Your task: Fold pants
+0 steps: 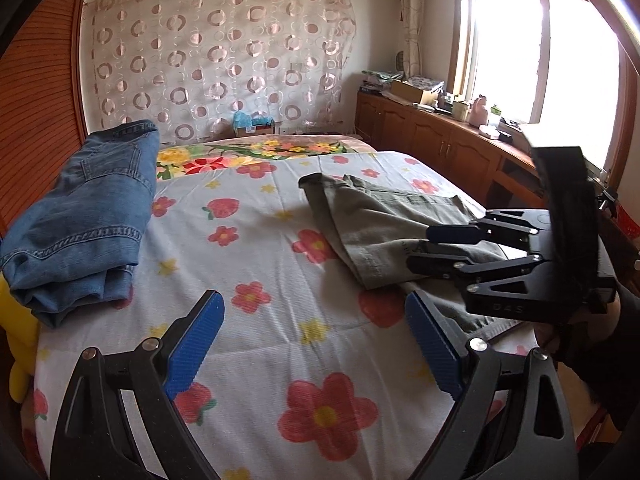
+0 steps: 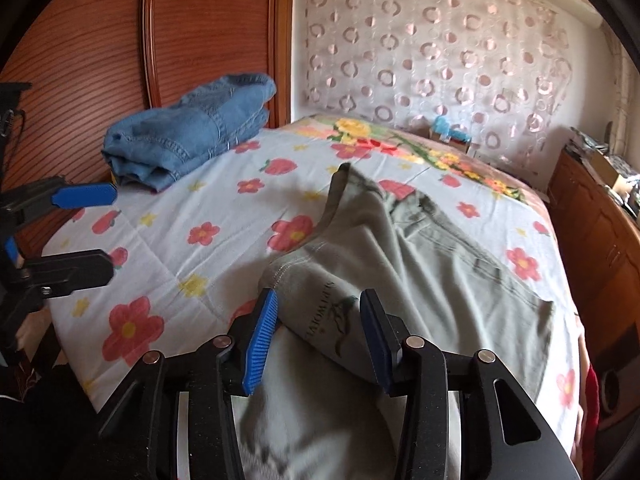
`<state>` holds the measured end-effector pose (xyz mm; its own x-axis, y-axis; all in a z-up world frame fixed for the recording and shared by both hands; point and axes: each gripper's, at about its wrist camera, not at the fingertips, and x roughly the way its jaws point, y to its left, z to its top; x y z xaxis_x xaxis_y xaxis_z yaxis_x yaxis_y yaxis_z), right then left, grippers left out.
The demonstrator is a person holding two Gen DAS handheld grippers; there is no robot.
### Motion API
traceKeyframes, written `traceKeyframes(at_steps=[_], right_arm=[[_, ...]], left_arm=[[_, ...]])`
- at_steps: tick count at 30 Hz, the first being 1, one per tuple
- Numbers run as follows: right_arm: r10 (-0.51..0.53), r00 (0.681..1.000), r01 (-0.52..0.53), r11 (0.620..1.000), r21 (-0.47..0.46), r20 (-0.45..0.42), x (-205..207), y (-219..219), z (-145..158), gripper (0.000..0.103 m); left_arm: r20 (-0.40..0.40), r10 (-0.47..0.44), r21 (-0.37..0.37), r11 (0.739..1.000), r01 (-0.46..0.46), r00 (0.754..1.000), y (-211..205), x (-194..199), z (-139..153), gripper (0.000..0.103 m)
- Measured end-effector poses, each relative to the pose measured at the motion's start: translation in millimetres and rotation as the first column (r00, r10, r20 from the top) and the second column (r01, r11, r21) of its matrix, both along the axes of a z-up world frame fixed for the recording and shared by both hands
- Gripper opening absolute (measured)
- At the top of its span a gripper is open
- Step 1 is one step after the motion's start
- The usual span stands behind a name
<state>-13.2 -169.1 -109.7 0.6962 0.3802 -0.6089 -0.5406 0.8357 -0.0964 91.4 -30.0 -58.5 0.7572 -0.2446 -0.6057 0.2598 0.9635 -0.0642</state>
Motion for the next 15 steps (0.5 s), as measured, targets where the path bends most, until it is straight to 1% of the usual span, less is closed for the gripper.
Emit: traceKeyframes(at_steps=[3, 8, 9, 12, 14, 15], right_arm=[[0.011, 1.000, -0.012, 0.999, -0.037, -0.018, 10, 7, -1, 0.046], [0.027, 0.997, -0.034, 0.994, -0.101, -0.075, 25, 19, -11, 0.046], [0.020, 0.995, -0.032, 0.993, -0.113, -0.101, 28, 20, -15, 0.046], [0.026, 0.991, -0.036, 0.997, -0.075, -0.128, 32, 15, -17, 0.046], [0.028, 0.990, -0.036, 0.998, -0.054, -0.136, 33, 11, -16, 0.034], [0.025, 0.991, -0.031, 0.998, -0.049, -0.133, 34, 9, -15, 0.026]], left_arm=[[-0.008, 0.007, -0.002, 1.000, -0.007, 1.000, 4, 1, -4, 0.092], [-0.019, 0.008, -0.004, 1.000, -0.008, 1.000, 5, 2, -9, 0.093], [-0.021, 0.009, 0.001, 1.000, -0.009, 1.000, 5, 2, -10, 0.092], [-0.020, 0.010, 0.001, 1.000, -0.010, 1.000, 5, 2, -10, 0.093], [-0.022, 0.013, -0.001, 1.000, -0.013, 1.000, 5, 2, -11, 0.093], [-0.025, 0.015, -0.002, 1.000, -0.015, 1.000, 5, 3, -11, 0.093]])
